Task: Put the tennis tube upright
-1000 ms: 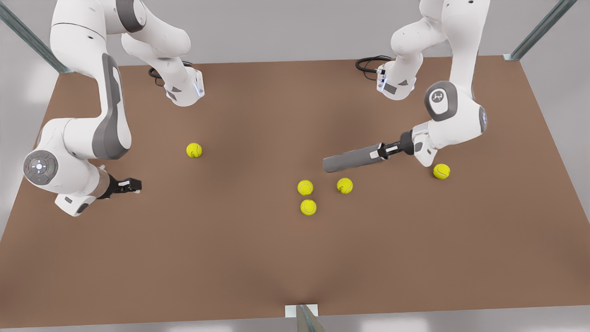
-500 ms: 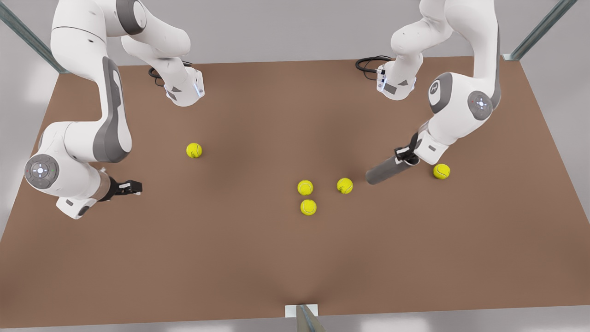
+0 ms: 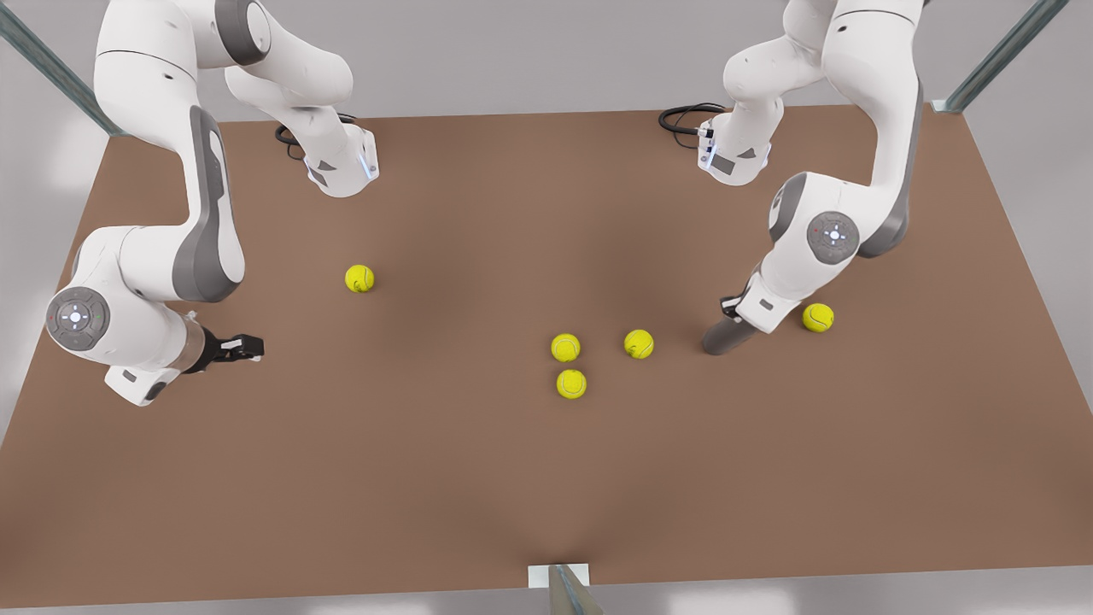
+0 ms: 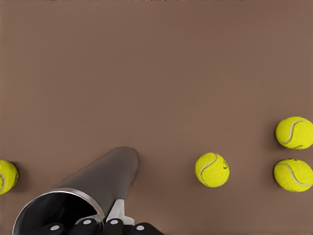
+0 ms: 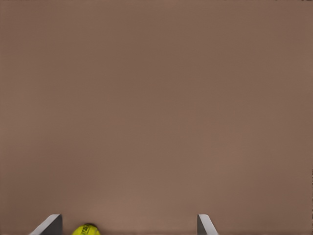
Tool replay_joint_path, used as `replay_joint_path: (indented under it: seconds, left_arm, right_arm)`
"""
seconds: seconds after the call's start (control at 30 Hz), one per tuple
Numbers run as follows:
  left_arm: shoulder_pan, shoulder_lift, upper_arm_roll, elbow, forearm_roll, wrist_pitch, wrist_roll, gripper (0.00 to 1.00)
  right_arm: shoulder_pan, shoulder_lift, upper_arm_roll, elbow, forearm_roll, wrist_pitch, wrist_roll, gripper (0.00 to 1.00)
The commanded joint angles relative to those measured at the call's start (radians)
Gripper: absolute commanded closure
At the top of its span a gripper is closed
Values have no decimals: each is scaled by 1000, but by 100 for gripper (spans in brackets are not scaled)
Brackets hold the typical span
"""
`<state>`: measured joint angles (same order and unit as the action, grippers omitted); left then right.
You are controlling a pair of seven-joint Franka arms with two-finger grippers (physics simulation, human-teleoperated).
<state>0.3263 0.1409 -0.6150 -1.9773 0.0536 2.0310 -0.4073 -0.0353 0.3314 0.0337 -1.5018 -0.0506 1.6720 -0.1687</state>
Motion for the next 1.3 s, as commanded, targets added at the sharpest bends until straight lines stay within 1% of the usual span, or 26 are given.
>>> replay_joint_path:
  seconds: [0.0,0.17,0.33,0.63,0.67,0.7,0.83,0.9,0.93,0.97,1.0,1.03,1.07,1.1,1.13,1.2,1.23,1.27]
  left_arm:
    - [-4,0,0,0,37,-1,-11,79]
    - [-9,2,-2,5,43,-5,-25,79]
    - [-9,39,-2,25,45,-6,-25,79]
    - [-9,45,-2,35,45,-9,-24,79]
    - [-10,46,-2,40,45,-14,-24,56]
    - [-9,46,-3,40,45,-14,-24,2]
    - [-9,46,-2,44,45,-15,-22,1]
    - [-10,43,-3,81,43,-83,-27,1]
    - [-12,32,-5,116,43,-159,-27,1]
    - [-10,25,-8,182,43,-279,-22,1]
    - [-7,16,-9,333,52,-497,-15,1]
    - [-9,12,-9,458,104,-676,-4,1]
    - [2,-10,-6,558,109,-819,14,1]
    - [26,-41,4,561,109,-854,105,1]
    - [97,-87,3,548,94,-812,183,1]
    - [99,-121,3,477,94,-715,179,1]
    - [115,-171,1,388,88,-620,177,1]
    - [131,-204,1,341,68,-577,177,1]
  right_arm:
    - [0,0,0,0,0,0,0,0]
    - [3,0,0,0,0,0,2,0]
    - [6,0,0,0,0,-5,0,0]
    - [5,9,0,2,2,2,3,0]
    - [8,14,0,2,3,6,6,0]
    - [9,17,0,2,3,8,8,0]
    - [8,17,0,2,3,2,3,0]
    - [12,15,2,2,3,-2,3,0]
    - [12,14,8,23,3,-12,2,0]
    - [12,12,23,37,3,-25,2,0]
    - [12,11,26,51,3,-26,2,0]
    - [14,9,29,52,5,-31,-2,0]
    - [12,8,75,58,5,-31,2,0]
    - [11,3,84,66,2,-43,0,0]
    - [-2,-5,83,81,2,-44,-2,0]
    - [8,-17,83,87,-14,-37,3,0]
    - [-3,-25,81,87,-11,-28,12,0]
    - [-6,-28,75,86,-12,-23,12,0]
